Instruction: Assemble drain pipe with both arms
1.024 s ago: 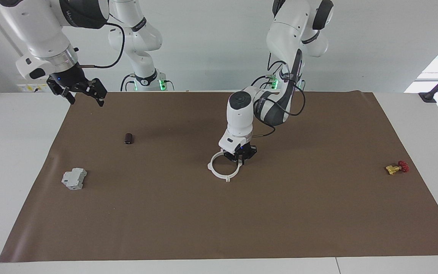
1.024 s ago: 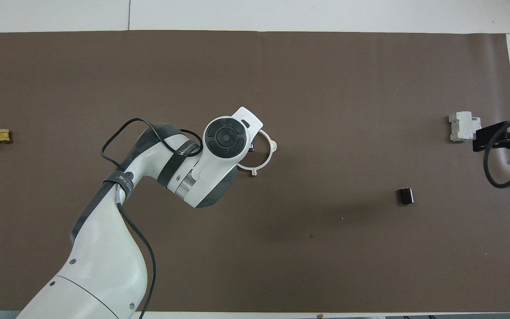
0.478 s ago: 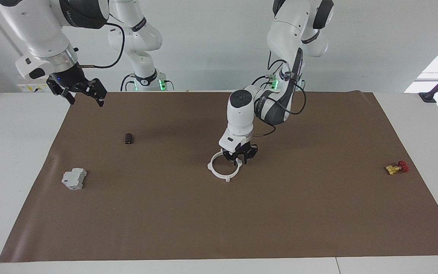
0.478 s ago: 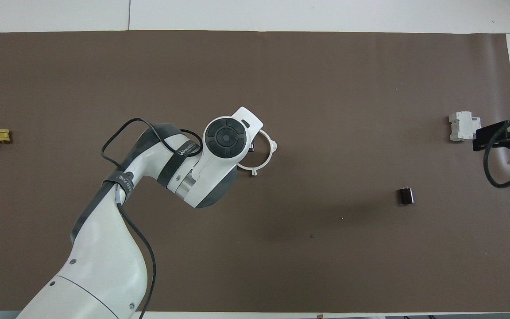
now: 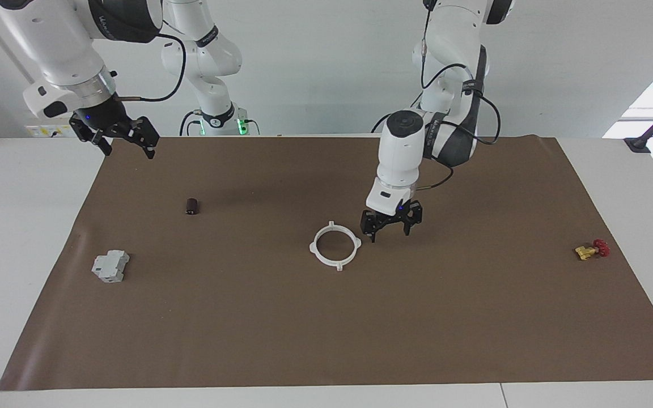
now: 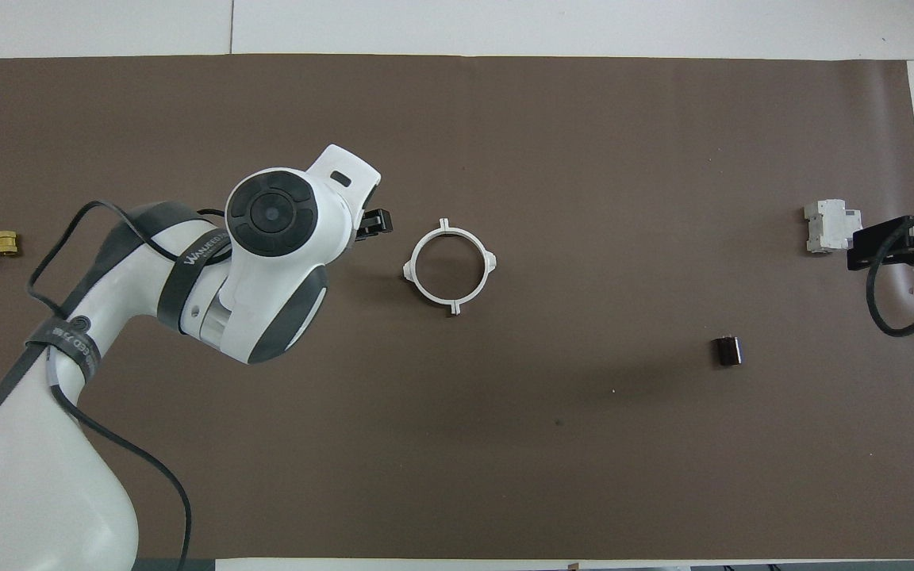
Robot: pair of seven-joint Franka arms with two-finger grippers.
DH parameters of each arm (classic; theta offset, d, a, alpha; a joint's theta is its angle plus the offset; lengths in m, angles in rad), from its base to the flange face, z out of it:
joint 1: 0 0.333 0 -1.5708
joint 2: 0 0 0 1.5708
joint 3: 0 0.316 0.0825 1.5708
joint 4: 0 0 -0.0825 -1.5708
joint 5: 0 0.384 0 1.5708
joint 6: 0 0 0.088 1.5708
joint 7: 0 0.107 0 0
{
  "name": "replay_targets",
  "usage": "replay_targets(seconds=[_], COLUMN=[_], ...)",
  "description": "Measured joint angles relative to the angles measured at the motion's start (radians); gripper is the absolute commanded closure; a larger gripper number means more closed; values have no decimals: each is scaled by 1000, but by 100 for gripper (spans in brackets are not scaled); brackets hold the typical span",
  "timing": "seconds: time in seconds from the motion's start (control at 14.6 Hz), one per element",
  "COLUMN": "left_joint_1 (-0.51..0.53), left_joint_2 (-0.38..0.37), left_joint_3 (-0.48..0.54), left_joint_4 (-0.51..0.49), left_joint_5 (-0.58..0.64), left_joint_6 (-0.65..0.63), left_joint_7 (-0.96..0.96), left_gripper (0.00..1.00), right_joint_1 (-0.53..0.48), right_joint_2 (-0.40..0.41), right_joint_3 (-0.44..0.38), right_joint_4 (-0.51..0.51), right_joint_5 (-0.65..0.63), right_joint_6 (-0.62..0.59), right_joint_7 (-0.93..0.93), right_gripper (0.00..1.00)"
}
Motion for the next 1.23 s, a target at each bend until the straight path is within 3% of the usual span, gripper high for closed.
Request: replay_targets(seconds=[0.48, 0.82, 1.02, 1.23], left_joint_1=[244, 387, 457, 486], left_joint_2=[-128, -254, -306, -315], left_joint_3=[3, 7, 11, 11], left_joint_4=[-62, -57, -14, 96], left_joint_5=[-34, -143, -170, -171], left_joint_6=[-44, -208, -337, -488], left_joint_7=[254, 492, 624, 692], left_gripper=[0, 0, 0, 0], right_joint_1=[0, 0, 0, 0], right_joint_2=[0, 0, 0, 0], right_joint_3=[1, 1, 1, 2], right_joint_4=[0, 0, 0, 0], right_joint_5=[0, 0, 0, 0], right_joint_6=[0, 0, 0, 0], right_joint_7=[0, 0, 0, 0], right_gripper=[0, 0, 0, 0])
